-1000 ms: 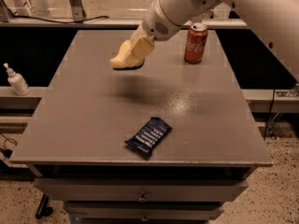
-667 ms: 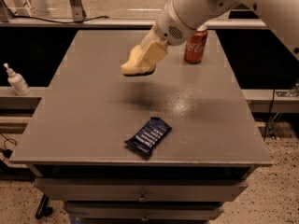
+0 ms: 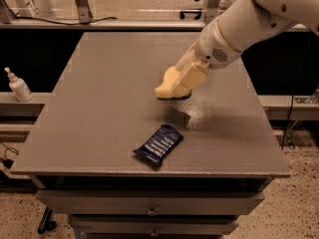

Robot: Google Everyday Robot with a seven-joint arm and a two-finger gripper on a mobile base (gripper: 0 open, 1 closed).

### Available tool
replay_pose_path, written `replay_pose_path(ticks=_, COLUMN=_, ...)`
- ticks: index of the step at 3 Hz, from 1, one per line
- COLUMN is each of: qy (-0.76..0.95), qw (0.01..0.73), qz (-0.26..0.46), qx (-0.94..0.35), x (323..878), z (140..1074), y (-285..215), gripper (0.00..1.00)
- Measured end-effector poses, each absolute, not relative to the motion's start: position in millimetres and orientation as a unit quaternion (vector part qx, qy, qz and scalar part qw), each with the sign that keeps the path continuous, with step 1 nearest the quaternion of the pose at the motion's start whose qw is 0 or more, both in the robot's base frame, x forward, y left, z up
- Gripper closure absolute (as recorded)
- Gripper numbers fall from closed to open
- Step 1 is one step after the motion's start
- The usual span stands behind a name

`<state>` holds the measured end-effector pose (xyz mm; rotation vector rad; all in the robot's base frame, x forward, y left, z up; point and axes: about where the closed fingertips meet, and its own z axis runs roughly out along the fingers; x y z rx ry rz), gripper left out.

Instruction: Move sponge near rxbar blueberry

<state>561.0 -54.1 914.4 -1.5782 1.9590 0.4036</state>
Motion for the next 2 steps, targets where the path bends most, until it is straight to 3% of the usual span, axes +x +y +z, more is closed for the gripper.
replay_pose_path(ticks=2, qy=0.751, qw=0.272, qz=0.168, qx=-0.578, x=524, z=883, y=-95, gripper=1.0)
